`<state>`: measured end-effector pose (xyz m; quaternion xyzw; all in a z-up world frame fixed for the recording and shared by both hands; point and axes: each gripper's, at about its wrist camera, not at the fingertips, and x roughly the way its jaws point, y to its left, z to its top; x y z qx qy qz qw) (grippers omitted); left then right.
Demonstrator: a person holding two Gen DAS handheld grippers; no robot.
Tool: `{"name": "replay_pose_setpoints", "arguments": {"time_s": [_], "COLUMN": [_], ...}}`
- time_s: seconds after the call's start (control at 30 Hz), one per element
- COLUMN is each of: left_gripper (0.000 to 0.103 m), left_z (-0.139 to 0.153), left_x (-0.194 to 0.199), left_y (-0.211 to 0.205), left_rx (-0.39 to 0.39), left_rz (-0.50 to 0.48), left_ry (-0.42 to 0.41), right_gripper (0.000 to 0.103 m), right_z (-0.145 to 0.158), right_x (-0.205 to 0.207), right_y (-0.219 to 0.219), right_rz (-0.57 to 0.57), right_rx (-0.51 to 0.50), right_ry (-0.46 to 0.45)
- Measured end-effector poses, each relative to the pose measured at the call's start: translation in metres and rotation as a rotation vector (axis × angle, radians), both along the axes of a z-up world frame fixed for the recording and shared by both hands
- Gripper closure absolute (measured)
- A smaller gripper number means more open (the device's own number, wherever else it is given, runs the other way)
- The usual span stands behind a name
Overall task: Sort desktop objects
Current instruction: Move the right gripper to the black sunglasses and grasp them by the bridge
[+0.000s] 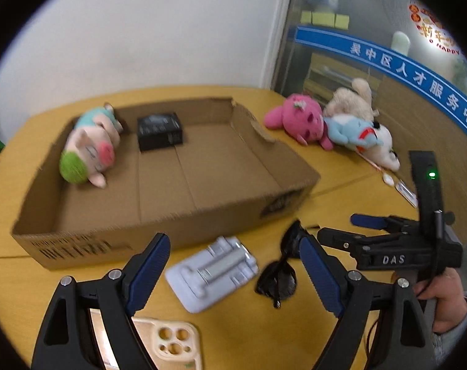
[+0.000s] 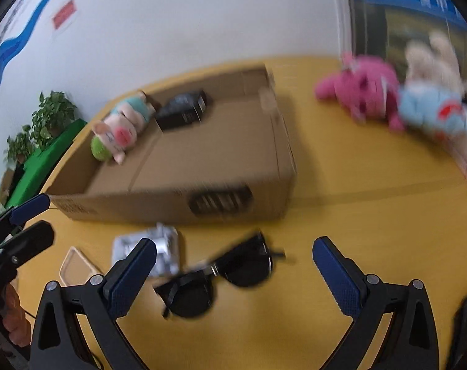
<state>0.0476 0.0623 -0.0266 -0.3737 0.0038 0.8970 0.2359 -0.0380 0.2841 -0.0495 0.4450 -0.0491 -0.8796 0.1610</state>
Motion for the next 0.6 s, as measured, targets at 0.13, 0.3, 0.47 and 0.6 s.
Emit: {"name": "replay_pose_setpoints", "arguments": {"time_s": [0.13, 0.3, 0.47, 0.6], "left_gripper": [0.022, 0.025, 0.069, 0.080], "left_z": [-0.026, -0.048, -0.073, -0.089], "left_x": [-0.005, -0.017, -0.037, -0.037], "left_y": [0.018, 0.047, 0.070, 0.076], "left_rx": [-0.001, 0.005, -0.020, -0.035], "left_rz": [-0.083, -0.199, -0.262, -0.270], "left_ry": [-0.092, -0.177, -0.290, -0.359], "right_gripper": [0.014, 0.014, 0.015, 0.020], "right_z": [-0.046, -0.056, -0.060, -0.062], "right_x": [0.005, 0.014, 0.019, 0.021], "right_y": [0.032, 0.043, 0.052, 0.058], "right_rz": [-0.049, -0.049, -0.051, -0.042], "right_rx": [-0.121, -0.194, -0.258, -0.298], "right_ry": [-0.160, -0.188, -0.200, -0.207]}}
